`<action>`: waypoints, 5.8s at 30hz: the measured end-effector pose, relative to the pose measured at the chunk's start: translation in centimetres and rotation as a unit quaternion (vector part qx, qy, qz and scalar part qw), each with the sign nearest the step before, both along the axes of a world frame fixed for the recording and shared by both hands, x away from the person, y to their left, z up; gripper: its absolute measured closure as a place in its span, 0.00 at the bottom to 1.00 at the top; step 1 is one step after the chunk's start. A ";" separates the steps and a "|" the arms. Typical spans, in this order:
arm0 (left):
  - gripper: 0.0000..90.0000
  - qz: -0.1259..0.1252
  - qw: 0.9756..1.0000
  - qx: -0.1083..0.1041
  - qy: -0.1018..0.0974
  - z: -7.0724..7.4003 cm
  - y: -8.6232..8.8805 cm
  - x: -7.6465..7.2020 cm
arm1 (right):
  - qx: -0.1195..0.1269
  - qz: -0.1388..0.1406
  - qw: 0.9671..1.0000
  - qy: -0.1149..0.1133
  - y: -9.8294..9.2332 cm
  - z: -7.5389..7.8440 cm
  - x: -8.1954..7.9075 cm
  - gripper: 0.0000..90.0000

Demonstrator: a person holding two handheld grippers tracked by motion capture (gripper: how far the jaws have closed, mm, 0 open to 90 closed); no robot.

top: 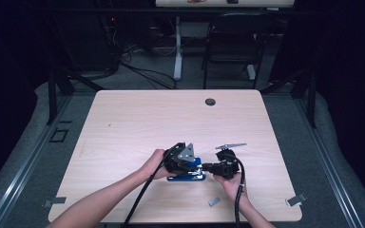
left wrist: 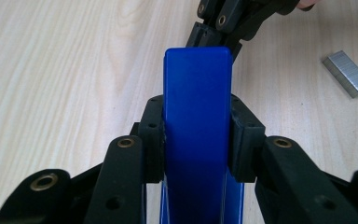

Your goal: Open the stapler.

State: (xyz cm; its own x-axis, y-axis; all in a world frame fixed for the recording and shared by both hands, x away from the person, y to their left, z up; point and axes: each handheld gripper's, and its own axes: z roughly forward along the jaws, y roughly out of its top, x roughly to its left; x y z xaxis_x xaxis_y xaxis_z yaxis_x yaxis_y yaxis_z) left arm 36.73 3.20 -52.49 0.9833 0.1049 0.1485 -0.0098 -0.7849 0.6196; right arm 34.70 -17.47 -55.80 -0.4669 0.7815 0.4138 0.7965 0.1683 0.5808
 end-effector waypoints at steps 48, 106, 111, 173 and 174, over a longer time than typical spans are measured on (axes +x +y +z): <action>0.73 0.031 0.996 -0.066 0.046 1.3 7.8 -0.7 | -0.020 0.003 1.000 -0.017 0.5 0.3 -0.3 0.95; 0.72 0.057 0.990 0.061 0.117 -3.3 11.5 0.7 | -0.011 0.002 1.000 0.001 0.4 0.3 0.1 0.95; 0.71 0.058 0.989 0.060 0.119 -3.4 11.4 1.0 | -0.016 0.003 1.000 0.006 0.4 0.4 0.2 0.95; 0.71 0.040 0.993 0.049 0.102 -3.0 11.7 1.0 | -0.178 0.071 0.981 0.005 -2.6 3.9 -4.6 0.24; 0.71 0.041 0.993 0.049 0.101 -3.0 11.7 1.0 | -0.174 0.065 0.983 0.005 -2.7 3.8 -4.8 0.23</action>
State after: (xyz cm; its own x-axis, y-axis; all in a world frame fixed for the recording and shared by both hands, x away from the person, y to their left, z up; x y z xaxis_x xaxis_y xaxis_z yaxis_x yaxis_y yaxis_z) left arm 37.76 14.90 -55.51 0.9829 0.1801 -0.0380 0.1731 -0.8341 0.5238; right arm 29.85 -20.19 -52.05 -0.5700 0.8102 0.1367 0.7601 0.4568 0.4621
